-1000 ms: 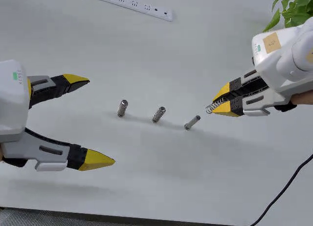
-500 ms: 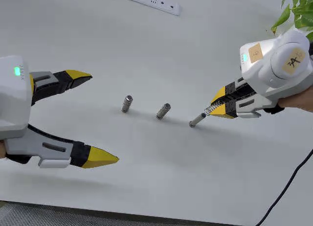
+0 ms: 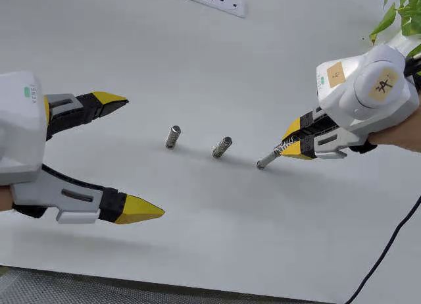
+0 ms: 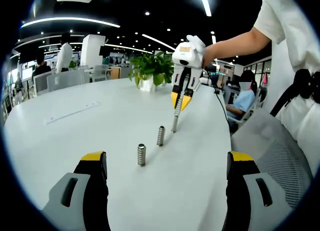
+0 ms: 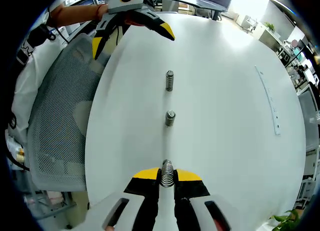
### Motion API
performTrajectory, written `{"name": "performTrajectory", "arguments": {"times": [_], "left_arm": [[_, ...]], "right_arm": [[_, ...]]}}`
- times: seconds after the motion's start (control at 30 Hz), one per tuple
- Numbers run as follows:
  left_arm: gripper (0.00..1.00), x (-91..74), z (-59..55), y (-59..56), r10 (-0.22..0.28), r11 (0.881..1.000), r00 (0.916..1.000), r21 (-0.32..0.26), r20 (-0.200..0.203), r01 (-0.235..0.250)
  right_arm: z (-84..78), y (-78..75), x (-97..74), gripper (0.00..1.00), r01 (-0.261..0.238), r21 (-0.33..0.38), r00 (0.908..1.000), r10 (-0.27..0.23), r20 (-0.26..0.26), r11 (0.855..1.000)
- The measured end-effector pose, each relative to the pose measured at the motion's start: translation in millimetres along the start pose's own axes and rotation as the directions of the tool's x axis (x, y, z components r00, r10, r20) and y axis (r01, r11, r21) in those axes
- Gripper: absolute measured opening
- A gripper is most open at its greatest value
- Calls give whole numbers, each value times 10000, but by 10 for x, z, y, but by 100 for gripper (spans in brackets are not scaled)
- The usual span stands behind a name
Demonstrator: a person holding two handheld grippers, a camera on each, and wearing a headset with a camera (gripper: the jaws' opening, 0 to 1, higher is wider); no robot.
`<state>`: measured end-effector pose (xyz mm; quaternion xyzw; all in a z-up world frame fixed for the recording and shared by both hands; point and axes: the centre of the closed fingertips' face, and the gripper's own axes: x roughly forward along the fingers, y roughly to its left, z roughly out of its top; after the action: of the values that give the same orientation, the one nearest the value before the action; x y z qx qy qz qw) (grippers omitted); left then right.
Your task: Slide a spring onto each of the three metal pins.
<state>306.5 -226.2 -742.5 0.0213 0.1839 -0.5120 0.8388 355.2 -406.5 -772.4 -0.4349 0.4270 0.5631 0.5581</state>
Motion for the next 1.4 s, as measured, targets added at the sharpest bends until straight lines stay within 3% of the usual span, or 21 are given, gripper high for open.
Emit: {"name": "performTrajectory", "arguments": {"times": [1.4], "left_arm": [[99,22,-39,-24,-121,9997,9999,-203,-44,120]], "right_arm": [[-99,-2,268,7,-385,-110,9989,382,-269,9992]]}}
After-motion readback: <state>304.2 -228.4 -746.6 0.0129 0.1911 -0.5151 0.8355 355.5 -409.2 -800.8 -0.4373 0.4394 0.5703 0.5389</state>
